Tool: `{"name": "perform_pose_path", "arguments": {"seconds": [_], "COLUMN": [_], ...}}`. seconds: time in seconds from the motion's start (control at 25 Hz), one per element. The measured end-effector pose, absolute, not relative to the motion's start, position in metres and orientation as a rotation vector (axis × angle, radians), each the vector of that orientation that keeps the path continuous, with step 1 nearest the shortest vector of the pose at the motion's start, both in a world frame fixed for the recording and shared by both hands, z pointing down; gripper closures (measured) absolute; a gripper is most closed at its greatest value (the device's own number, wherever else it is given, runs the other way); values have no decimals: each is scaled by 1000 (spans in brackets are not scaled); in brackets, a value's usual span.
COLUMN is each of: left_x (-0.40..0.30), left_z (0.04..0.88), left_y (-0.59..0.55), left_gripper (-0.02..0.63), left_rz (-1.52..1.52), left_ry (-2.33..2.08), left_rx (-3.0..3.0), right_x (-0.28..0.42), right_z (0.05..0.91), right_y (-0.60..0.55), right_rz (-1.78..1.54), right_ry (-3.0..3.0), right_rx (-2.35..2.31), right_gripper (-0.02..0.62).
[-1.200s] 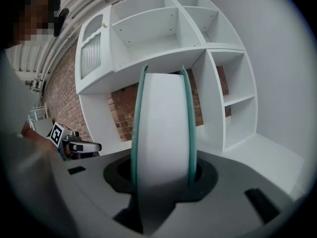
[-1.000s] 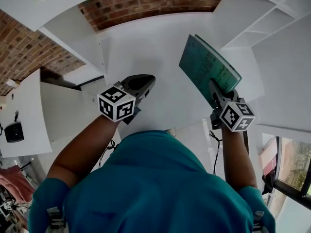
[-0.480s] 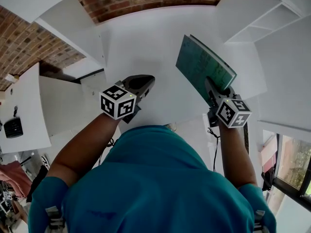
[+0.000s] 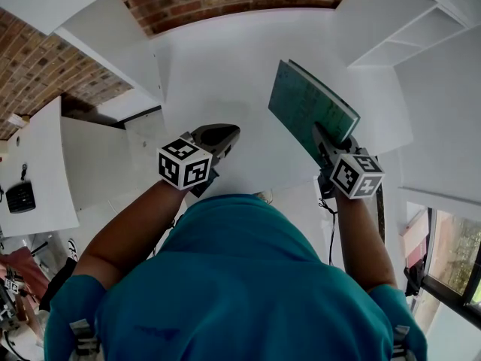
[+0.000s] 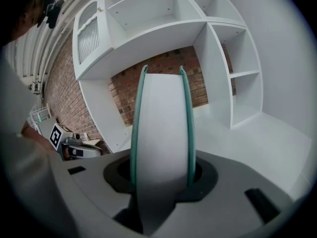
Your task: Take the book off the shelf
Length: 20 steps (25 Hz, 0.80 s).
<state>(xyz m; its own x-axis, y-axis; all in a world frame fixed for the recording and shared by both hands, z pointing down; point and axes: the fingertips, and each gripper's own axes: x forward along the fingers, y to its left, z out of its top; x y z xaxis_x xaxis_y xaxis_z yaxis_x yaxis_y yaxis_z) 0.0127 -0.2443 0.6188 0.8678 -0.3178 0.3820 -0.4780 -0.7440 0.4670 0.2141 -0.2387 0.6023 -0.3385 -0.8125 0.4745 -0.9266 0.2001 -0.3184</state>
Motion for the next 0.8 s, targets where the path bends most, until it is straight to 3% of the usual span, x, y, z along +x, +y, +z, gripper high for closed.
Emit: {"name": "perform_pose_path", "arguments": {"seconds": [0.8], "left_x": [12], "left_z": [611], "left_y": [-242], "left_gripper": [591], "left_rz": [356], "left_ry": [-572], "left_rx": [2476], "right_x": [212], "right_z": [603], "right_y": [-239], "right_rz": [842], "right_ry": [-2271], "right_rx": [1678], "right_gripper": [425]}}
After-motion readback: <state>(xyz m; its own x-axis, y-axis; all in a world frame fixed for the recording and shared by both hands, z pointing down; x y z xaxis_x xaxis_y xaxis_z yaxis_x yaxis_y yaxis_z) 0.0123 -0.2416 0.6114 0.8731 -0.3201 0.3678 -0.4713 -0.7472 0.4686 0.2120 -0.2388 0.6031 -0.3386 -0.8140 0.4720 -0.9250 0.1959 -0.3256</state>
